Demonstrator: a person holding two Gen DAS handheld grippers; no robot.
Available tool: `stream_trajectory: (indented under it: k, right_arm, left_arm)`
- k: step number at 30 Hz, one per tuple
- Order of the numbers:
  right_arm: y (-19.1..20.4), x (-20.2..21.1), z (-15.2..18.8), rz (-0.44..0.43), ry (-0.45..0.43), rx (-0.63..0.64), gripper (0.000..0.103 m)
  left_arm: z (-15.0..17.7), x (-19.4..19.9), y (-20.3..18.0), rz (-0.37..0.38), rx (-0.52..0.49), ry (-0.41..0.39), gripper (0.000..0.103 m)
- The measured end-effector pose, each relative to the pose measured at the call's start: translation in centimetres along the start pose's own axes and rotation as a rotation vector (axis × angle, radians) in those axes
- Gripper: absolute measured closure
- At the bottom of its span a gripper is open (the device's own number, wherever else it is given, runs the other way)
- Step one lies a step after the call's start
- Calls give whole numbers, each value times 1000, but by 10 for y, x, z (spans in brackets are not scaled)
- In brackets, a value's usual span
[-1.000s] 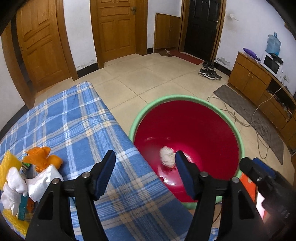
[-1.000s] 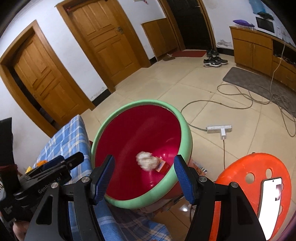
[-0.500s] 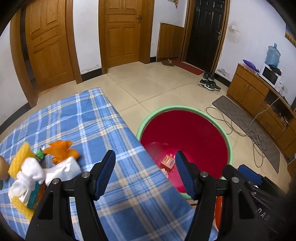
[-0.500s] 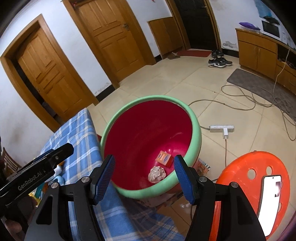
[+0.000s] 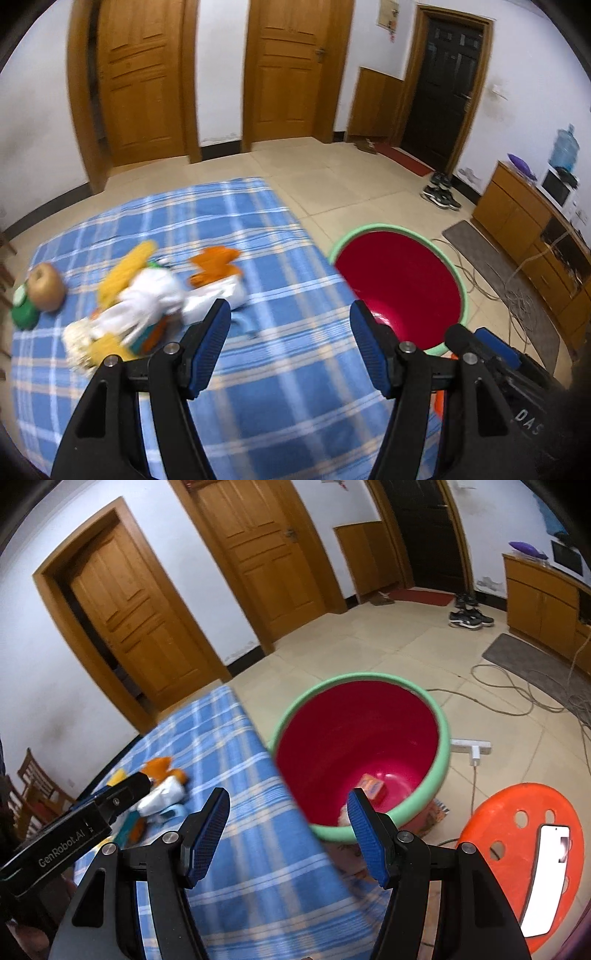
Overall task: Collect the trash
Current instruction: 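Move both open tools back over the table, then grasp the crumpled white tissue with the left tool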
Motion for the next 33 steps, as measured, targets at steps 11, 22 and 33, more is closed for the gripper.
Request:
stream_trajectory:
  k: [11, 22, 33]
  right_arm:
    - [72, -5, 18, -87, 33, 93, 35]
    - [127, -44, 33, -121, 104, 214, 27]
    - [138, -98, 51, -52, 157, 248, 27]
  left_arm:
    - [17, 34, 103, -129, 132, -24, 36]
    - [37, 45, 203, -286, 228, -5, 36]
    - [70, -11, 233, -250, 194, 106, 36]
Point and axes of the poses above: each gripper's, at about its wrist camera, not at the fingertips, and x roughly against the way its jaws point, y to its left, z to its underside, the point moved 8 cm from there along -x, roughly the way its jaws point, and after that the axes turned 1 degree about x, right-handed, at the moved point
